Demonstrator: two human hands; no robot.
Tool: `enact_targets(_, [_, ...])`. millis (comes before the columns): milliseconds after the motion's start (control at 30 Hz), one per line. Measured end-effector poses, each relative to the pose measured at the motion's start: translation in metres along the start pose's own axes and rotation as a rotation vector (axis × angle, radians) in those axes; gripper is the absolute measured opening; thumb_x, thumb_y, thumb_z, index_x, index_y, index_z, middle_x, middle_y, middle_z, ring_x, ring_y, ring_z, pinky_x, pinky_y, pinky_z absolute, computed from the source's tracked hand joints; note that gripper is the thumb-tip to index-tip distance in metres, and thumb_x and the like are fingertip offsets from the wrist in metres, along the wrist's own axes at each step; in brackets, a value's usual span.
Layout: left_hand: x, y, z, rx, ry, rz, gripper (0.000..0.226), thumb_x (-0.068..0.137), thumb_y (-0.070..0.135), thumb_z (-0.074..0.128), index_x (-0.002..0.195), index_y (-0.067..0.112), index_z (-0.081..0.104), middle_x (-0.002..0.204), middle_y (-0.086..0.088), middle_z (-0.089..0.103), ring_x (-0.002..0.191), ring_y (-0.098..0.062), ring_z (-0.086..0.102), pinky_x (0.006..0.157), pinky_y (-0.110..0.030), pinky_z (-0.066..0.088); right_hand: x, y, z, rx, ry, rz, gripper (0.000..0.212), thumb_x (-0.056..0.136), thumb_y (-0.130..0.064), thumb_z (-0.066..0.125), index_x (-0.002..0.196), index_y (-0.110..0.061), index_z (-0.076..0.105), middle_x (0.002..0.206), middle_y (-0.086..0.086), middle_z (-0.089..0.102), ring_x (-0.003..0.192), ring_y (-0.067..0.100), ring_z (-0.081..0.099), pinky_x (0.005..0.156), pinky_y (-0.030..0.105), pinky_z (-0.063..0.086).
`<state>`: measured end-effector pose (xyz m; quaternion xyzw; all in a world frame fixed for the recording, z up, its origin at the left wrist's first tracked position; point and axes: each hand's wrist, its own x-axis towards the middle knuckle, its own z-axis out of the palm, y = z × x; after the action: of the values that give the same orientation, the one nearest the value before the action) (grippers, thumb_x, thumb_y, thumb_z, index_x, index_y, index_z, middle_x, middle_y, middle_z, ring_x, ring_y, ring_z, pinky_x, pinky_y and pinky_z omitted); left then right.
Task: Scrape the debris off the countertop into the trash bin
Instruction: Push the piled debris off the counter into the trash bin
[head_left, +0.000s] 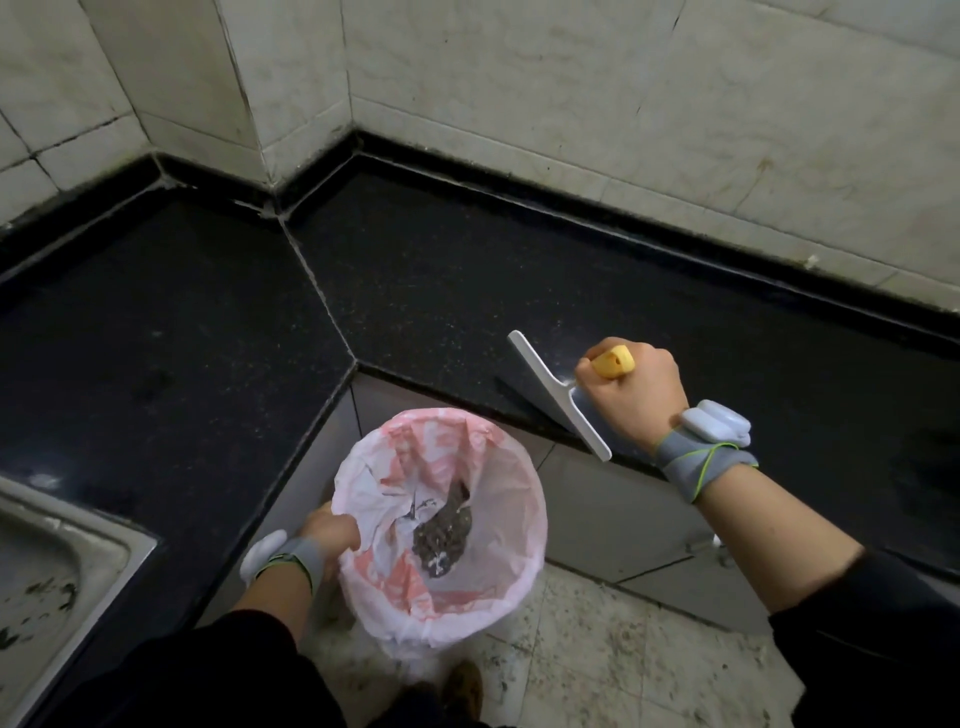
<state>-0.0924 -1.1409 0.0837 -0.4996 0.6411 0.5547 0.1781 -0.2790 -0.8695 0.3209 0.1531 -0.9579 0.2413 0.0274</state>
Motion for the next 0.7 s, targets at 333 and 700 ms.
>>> enact_targets(333, [-0.011,0.054,0.052,0.17,-0.1,0.058,0.055,0.062,-0.006,0.05,0.115,0.0,0.061,0.109,-0.022,0.063,0.096,-0.04,0.062,0.085,-0.046,0.053,-0.045,0.044,-0.024,0.001,0.1,0.214,0.02,0.083,-0.031,0.056,0.086,-0.017,0.07,0.083,0.008,0.071,0.084,0.035,0.062,0.068,0.032,0.047])
enact_targets(700, [-0.109,0.108,0.204,0.631,-0.405,0.222,0.023,0.081,-0.011,0.044,0.097,0.003,0.053,0.075,-0.015,0.052,0.065,-0.03,0.053,0.047,-0.028,0.042,-0.179,0.142,-0.081,0.011,0.256,0.525,0.014,0.084,-0.031,0.063,0.089,-0.021,0.07,0.093,0.001,0.072,0.094,0.024,0.064,0.075,0.025,0.041])
